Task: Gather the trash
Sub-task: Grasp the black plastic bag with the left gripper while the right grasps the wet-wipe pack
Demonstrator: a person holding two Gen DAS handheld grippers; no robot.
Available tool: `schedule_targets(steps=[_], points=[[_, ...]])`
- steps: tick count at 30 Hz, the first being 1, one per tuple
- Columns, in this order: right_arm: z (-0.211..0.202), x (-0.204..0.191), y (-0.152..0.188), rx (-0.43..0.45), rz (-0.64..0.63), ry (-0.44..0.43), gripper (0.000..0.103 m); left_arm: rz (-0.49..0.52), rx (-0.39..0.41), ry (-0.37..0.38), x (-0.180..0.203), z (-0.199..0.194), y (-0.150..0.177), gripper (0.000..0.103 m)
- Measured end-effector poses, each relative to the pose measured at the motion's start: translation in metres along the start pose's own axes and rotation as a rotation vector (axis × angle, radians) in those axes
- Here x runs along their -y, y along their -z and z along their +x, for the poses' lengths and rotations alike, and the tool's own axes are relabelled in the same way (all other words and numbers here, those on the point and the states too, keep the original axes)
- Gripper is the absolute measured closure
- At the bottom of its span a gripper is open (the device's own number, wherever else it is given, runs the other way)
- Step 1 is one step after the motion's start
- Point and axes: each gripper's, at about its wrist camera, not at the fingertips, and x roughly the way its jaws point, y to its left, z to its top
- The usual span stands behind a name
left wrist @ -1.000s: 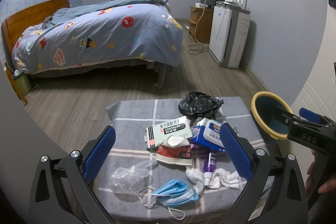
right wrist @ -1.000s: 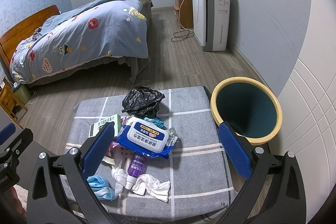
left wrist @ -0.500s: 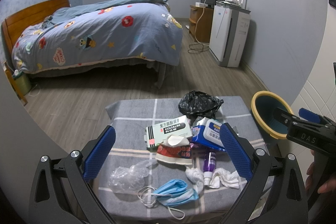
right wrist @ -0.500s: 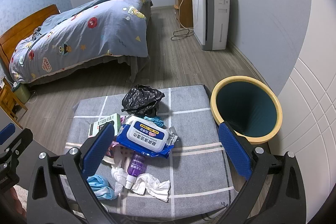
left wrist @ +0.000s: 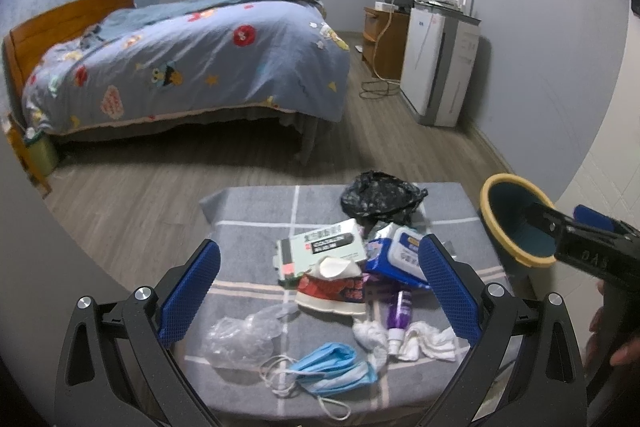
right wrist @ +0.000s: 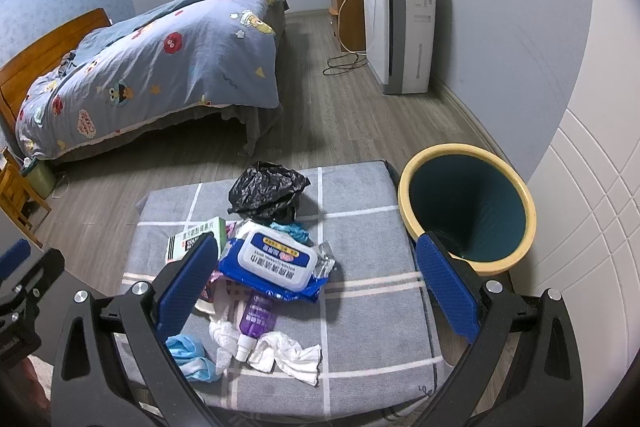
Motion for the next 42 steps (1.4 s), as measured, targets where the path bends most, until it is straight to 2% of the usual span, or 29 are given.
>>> schedule_targets(steps=[3,5,8,10,13,15,16,18,19,21,24,27,29,32,36,39,41,42], points=[[-0.002,-0.001,-0.025,0.053,-0.033,-0.002,0.005,0.020,-0.033,0.031,0.000,0.012,-0.017,0.005],[0.003,-0.003,-0.042,0.088,-0.074,0.006,0.005,0.017,-0.032,0.024,-0.002,0.021,-0.031,0.005],[0.024,-0.003,-0.059,0.091,-0.112,-0.017,0.005,0.006,-0.023,0.030,-0.009,0.042,-0.053,0.005],[0.048,-0.003,-0.058,0.080,-0.171,-0.037,0.005,0.002,-0.025,0.045,-0.016,0.063,-0.066,0.005],[0.085,0.000,-0.050,-0.025,-0.196,-0.044,0.005,0.024,-0.067,0.049,-0.024,0.097,-0.073,0.005],[0.115,0.012,-0.043,-0.134,-0.135,-0.043,0.005,0.029,-0.086,0.039,-0.028,0.117,-0.072,0.005],[0.124,0.016,-0.041,-0.161,-0.110,-0.038,0.005,0.022,-0.095,0.033,-0.031,0.127,-0.072,0.005],[0.147,0.029,-0.035,-0.232,-0.044,-0.012,0.005,0.012,-0.105,0.062,-0.031,0.143,-0.075,0.005],[0.155,0.033,-0.031,-0.252,-0.028,-0.014,0.005,0.021,-0.104,0.078,-0.029,0.150,-0.077,0.005],[0.170,0.040,-0.019,-0.300,-0.009,-0.032,0.005,0.086,-0.098,0.049,-0.018,0.167,-0.081,0.005],[0.186,0.042,-0.006,-0.358,-0.016,-0.047,0.016,0.159,-0.101,0.050,-0.004,0.184,-0.081,0.005],[0.199,0.043,0.010,-0.437,-0.009,-0.069,0.037,0.182,-0.128,0.069,0.004,0.196,-0.079,0.005],[0.202,0.049,0.020,-0.489,0.058,-0.100,0.052,0.192,-0.142,0.070,0.008,0.200,-0.079,0.005],[0.203,0.056,0.026,-0.527,0.147,-0.147,0.057,0.209,-0.138,0.075,0.016,0.201,-0.080,0.005],[0.206,0.054,0.036,-0.586,0.159,-0.164,0.067,0.215,-0.135,0.079,0.022,0.204,-0.082,0.005],[0.210,0.054,0.044,-0.619,0.172,-0.167,0.070,0.195,-0.135,0.088,0.021,0.203,-0.084,0.005],[0.211,0.057,0.047,-0.638,0.202,-0.188,0.089,0.175,-0.139,0.095,0.019,0.204,-0.085,0.005],[0.209,0.058,0.046,-0.633,0.216,-0.190,0.089,0.164,-0.141,0.097,0.018,0.205,-0.085,0.005]])
